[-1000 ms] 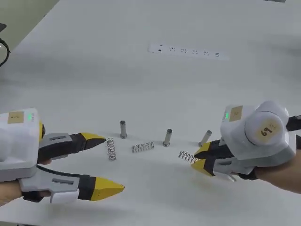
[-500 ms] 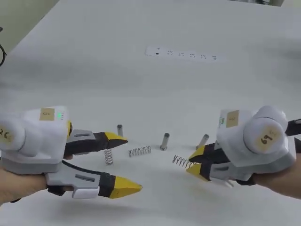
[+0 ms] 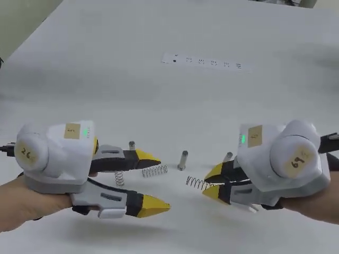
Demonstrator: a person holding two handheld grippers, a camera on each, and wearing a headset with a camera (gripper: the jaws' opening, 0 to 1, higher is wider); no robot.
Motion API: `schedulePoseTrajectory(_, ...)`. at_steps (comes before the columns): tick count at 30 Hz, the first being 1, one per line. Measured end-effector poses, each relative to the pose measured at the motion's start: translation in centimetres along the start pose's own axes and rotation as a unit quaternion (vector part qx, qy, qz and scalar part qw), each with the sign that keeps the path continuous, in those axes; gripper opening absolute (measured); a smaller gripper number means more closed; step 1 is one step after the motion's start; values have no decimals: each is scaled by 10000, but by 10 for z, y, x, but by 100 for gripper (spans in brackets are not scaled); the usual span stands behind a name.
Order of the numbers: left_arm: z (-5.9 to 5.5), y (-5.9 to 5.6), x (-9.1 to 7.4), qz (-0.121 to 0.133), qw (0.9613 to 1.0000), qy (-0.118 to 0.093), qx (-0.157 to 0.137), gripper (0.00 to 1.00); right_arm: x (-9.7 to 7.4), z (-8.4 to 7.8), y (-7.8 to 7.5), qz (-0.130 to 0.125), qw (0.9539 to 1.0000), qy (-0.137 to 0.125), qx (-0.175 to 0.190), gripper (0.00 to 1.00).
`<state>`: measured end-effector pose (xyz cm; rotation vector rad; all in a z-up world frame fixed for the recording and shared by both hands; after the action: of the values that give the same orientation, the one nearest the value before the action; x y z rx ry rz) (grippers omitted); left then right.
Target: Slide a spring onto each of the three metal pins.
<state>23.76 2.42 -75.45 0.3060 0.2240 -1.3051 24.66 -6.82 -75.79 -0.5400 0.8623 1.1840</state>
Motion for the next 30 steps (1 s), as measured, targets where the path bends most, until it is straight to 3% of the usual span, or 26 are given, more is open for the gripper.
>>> schedulePoseTrajectory(6,-5,-1,8,-124,9998,32,173,37,1,2,2,36,9999,-30,-140,8)
schedulePoseTrajectory(13,4,-1,15,-179,9995,-168,183,29,3,3,10,160,9995,-87,-272,8)
schedulePoseTrajectory(30,15,-2,31,-269,9985,-422,218,14,-4,10,16,240,9981,-331,-466,8)
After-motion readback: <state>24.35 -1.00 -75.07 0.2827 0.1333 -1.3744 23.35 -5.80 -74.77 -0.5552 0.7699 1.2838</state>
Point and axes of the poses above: the centre of the closed fingertips' face, and the gripper's own axes: x roughly forward along the fingers, y roughly to its left, z roughly out of its top, the point moved 3 cm from there along -x, roughly backward along the fingers, and after that the axes turned 15 degrees about x, right-handed, at the moved point
